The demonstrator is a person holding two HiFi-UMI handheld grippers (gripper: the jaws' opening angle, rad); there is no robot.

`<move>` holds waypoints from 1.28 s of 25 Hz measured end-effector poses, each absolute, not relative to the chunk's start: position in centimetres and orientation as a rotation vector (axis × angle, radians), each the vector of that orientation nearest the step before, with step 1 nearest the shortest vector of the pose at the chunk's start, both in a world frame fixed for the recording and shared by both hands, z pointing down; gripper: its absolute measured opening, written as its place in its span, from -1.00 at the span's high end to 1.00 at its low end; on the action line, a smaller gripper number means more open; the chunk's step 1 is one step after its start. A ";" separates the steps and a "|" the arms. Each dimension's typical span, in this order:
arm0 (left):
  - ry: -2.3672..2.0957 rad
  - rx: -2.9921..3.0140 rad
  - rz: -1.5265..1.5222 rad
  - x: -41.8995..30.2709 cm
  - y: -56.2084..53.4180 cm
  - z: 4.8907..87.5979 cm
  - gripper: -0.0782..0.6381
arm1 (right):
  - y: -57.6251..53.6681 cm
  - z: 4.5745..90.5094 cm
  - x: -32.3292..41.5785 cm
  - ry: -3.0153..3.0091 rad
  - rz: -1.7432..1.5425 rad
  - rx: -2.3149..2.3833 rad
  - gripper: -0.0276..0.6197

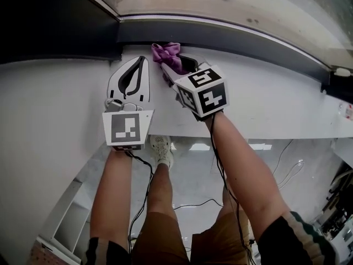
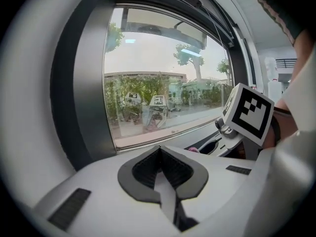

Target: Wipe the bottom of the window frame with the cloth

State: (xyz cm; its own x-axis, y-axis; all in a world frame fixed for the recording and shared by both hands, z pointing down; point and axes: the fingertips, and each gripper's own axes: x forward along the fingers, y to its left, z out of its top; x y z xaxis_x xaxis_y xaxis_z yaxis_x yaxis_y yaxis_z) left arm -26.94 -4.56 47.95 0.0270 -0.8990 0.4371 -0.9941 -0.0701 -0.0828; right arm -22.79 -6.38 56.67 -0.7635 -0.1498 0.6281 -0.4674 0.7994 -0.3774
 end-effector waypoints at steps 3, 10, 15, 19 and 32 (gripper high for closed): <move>-1.938 2.085 0.571 -25.6 -5.4 47.6 0.76 | -6.5 56.8 -21.5 -2.378 0.710 0.458 0.44; -1.901 2.128 0.599 -22.2 -7.0 47.9 0.76 | -7.4 57.1 -17.7 -2.360 0.749 0.474 0.44; -1.872 2.150 0.608 -19.8 -7.8 48.2 0.76 | -8.1 57.3 -15.3 -2.348 0.763 0.496 0.44; -1.843 2.164 0.578 -17.9 -8.2 48.2 0.76 | -9.1 57.4 -13.1 -2.335 0.762 0.523 0.44; -1.694 2.252 0.631 -8.7 -9.6 49.0 0.76 | -11.7 57.7 -5.1 -2.331 0.823 0.588 0.44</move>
State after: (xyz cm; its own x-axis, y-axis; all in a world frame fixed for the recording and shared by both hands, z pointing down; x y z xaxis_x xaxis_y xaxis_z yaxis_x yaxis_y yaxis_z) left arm -8.65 -9.59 48.99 0.2287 -0.8454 0.4827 -0.9552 -0.2906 -0.0563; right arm -5.13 -11.69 57.70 -0.7271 -0.2045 0.6553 -0.5707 0.7107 -0.4114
